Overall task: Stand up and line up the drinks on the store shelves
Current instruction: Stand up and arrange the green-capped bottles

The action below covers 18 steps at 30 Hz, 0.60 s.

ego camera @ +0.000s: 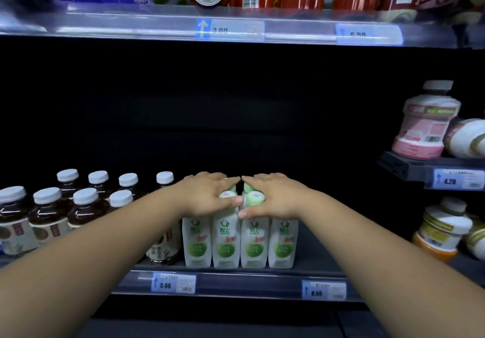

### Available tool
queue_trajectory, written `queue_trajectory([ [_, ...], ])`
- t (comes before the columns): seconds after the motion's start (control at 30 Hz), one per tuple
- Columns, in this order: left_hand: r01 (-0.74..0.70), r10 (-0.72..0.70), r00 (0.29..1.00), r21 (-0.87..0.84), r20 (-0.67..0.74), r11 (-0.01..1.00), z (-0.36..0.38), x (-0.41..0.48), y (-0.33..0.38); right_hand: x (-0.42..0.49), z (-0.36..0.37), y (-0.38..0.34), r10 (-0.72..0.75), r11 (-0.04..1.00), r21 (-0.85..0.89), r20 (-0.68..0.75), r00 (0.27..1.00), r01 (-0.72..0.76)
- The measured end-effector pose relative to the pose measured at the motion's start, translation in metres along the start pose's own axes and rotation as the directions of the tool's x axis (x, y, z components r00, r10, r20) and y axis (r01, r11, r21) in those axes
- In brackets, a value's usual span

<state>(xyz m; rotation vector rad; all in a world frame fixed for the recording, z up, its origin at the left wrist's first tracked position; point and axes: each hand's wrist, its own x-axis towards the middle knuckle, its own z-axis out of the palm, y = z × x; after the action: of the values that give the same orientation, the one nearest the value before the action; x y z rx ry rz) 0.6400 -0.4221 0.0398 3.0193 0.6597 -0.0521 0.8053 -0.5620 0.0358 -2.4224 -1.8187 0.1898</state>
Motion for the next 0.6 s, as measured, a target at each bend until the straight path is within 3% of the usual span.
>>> queue_trajectory([
  [0.2, -0.09, 0.093, 0.995, 0.073, -0.037, 0.993, 0.004, -0.002, -0.007, 0.001, 0.0, 0.0, -0.014, 0.999, -0.037, 0.002, 1.0, 0.014],
  [0.37, -0.091, 0.102, 0.991, 0.116, -0.091, 0.989, 0.009, -0.002, -0.008, 0.001, 0.002, -0.001, -0.008, 0.993, -0.12, -0.026, 1.0, 0.005],
  [0.6, -0.094, 0.104, 0.987, 0.087, -0.124, 0.992, 0.011, 0.0, -0.011, -0.003, -0.002, -0.008, 0.052, 0.995, -0.08, -0.02, 0.998, -0.053],
])
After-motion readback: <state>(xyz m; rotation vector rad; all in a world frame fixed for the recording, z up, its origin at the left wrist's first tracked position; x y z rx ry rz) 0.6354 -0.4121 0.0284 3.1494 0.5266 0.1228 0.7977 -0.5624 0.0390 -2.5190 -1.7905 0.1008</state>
